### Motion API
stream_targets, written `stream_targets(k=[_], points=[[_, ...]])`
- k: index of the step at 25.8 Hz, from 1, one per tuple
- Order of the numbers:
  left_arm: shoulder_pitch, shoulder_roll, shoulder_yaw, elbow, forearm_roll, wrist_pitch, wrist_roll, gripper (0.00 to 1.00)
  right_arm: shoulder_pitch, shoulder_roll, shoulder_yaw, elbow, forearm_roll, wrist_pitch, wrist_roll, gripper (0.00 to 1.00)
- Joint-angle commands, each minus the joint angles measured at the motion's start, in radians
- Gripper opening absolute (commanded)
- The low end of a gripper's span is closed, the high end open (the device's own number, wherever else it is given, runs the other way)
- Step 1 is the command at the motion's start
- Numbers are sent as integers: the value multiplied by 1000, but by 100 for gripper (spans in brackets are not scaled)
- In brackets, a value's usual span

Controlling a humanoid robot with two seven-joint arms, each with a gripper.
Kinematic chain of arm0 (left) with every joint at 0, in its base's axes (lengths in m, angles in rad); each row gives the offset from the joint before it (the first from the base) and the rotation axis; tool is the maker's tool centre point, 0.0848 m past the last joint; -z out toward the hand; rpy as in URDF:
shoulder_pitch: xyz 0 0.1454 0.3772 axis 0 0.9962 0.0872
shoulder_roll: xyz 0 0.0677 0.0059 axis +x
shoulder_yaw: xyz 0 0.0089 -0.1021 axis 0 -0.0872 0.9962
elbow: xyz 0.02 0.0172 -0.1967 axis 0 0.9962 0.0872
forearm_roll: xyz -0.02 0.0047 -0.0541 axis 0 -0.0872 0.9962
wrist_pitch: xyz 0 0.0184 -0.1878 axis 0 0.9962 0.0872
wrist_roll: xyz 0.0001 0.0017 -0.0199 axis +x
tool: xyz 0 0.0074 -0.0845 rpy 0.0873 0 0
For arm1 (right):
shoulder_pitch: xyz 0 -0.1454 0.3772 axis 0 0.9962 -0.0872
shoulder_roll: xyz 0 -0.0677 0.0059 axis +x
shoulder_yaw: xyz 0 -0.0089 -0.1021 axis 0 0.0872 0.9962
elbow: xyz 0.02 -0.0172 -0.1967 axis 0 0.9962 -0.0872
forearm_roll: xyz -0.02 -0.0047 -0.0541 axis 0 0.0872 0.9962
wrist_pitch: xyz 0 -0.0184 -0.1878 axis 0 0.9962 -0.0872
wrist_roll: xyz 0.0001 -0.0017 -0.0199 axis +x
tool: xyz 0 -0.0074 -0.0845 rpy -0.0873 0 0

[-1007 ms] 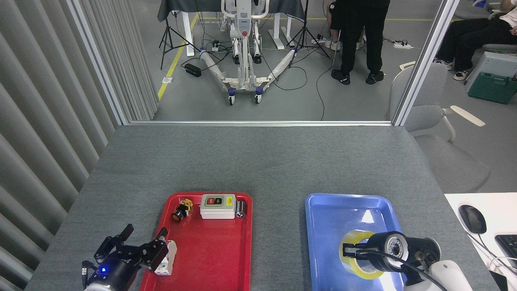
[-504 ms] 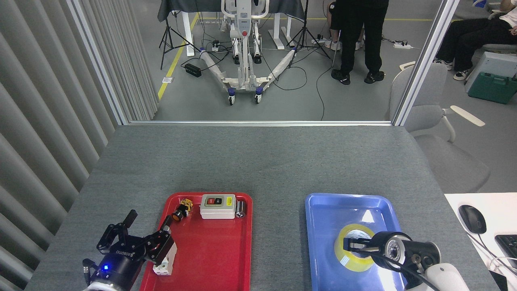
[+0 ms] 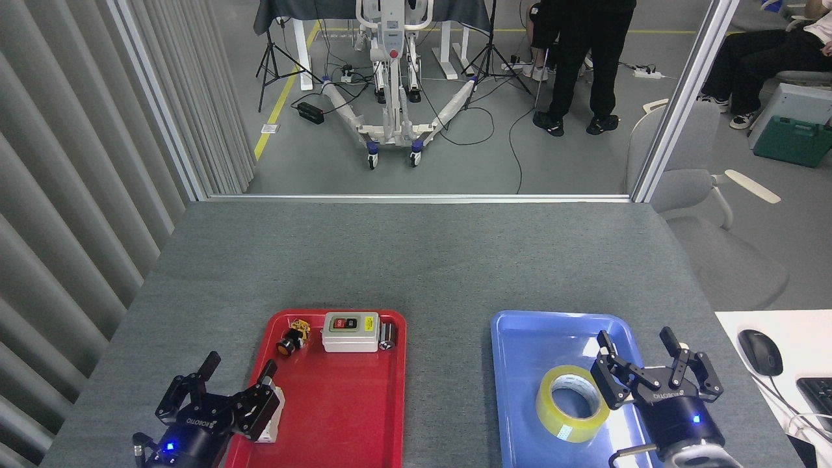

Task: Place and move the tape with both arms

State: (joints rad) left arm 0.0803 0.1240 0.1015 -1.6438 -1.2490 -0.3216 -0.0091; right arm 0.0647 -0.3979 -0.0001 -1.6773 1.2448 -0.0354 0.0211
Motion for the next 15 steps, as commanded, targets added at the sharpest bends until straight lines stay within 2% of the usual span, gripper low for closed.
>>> stream_targets(k=[1, 7, 15], points=[[10, 9, 4, -1, -6, 6, 60, 100, 56, 57, -18, 14, 90, -18, -164, 100], [53, 40, 4, -5, -50, 33, 89, 100, 72, 122, -20, 19, 93, -8, -168, 100], [49, 157, -5, 4, -47, 78, 95, 100, 84, 140, -23, 19, 97, 37, -161, 100]])
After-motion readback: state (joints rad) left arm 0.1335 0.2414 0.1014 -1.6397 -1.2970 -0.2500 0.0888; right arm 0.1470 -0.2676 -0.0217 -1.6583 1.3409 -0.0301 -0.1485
